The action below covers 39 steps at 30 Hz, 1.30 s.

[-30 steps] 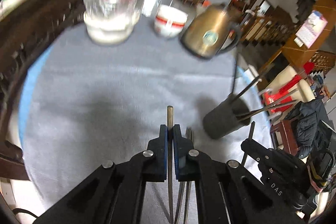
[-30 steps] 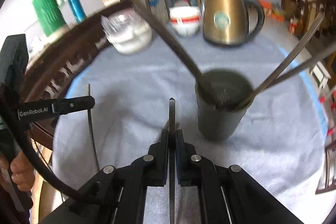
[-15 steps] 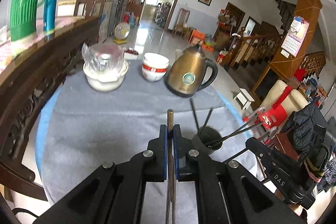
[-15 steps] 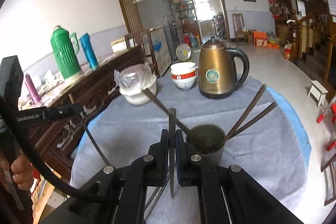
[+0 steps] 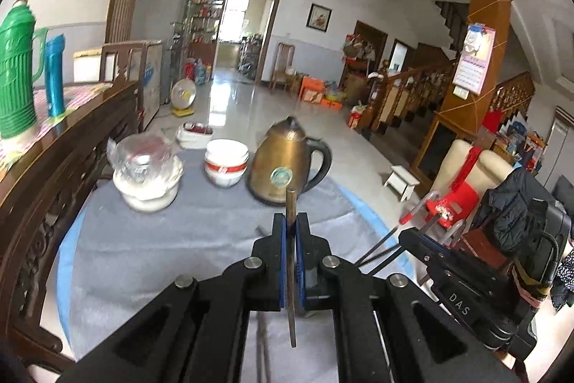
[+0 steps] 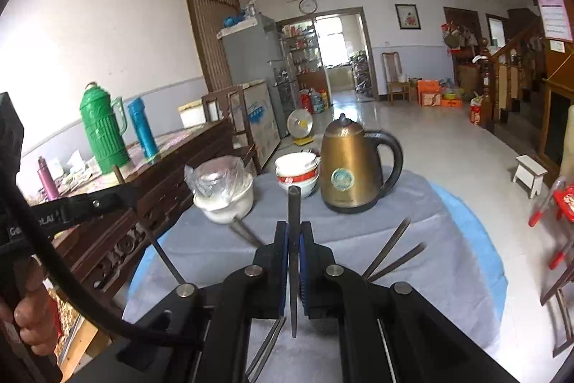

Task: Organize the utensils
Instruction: 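Lift both held chopsticks and carry them above the grey cup, then open both tools to drop the chopsticks into the grey cup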

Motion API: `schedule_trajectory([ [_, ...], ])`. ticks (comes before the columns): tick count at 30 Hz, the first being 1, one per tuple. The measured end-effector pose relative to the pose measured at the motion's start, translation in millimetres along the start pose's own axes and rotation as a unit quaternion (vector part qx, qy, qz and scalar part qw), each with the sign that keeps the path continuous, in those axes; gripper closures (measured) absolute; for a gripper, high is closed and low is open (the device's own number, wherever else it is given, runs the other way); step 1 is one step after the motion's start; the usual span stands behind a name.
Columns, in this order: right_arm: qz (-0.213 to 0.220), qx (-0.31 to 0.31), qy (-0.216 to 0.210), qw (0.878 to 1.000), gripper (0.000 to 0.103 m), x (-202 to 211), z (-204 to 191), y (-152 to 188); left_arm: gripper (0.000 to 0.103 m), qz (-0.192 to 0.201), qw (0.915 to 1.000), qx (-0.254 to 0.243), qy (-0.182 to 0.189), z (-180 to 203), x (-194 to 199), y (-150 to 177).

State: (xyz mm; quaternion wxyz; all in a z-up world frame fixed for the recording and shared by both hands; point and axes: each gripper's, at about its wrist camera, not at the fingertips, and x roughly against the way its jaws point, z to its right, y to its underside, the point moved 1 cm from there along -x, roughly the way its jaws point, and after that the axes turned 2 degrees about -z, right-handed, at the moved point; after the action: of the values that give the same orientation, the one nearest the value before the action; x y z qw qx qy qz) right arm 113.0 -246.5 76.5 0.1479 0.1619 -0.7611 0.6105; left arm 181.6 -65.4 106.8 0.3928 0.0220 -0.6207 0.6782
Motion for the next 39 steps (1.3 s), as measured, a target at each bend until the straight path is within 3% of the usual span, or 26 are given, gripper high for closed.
schedule_trajectory([
  [8, 0.053, -0.024, 0.026, 0.998, 0.097, 11.2, 21.3, -35.6, 0.098, 0.057, 0.9983, -0.009, -0.004, 28.2, -9.4, -35.6],
  [15, 0.054, -0.04, 0.048, 0.997, 0.097, -7.9, 35.2, -30.2, 0.098, 0.096, 0.9945, -0.021, -0.035, 50.3, -46.7, -36.9],
  [20, 0.021, -0.051, 0.054, 0.997, 0.097, -27.9, 49.0, -12.1, 0.098, 0.078, 0.9956, -0.022, -0.046, 50.5, -86.0, -19.1],
  [25, -0.007, -0.062, 0.051, 0.997, 0.097, -38.6, 57.6, 0.8, 0.098, 0.02, 0.998, -0.025, -0.055, 41.8, -122.3, 1.9],
  [33, -0.049, -0.112, 0.029, 0.992, 0.095, -50.4, 75.4, 18.0, 0.097, -0.004, 0.9977, -0.044, -0.051, 39.0, -110.9, 10.4],
  [34, -0.048, -0.118, 0.026, 0.992, 0.095, -49.5, 76.7, 19.0, 0.094, 0.001, 0.9975, -0.049, -0.051, 38.0, -102.9, 10.4],
  [36, -0.05, -0.127, 0.015, 0.99, 0.094, -46.8, 78.7, 19.8, 0.078, 0.009, 0.997, -0.054, -0.056, 37.7, -91.0, 9.9],
  [37, -0.052, -0.132, 0.012, 0.99, 0.094, -45.5, 79.2, 19.8, 0.066, 0.019, 0.9963, -0.055, -0.062, 35.3, -80.0, 9.9],
  [39, -0.054, -0.139, 0.004, 0.989, 0.094, -42.6, 81.0, 18.7, 0.058, 0.038, 0.9951, -0.057, -0.071, 28.9, -64.5, 9.9],
])
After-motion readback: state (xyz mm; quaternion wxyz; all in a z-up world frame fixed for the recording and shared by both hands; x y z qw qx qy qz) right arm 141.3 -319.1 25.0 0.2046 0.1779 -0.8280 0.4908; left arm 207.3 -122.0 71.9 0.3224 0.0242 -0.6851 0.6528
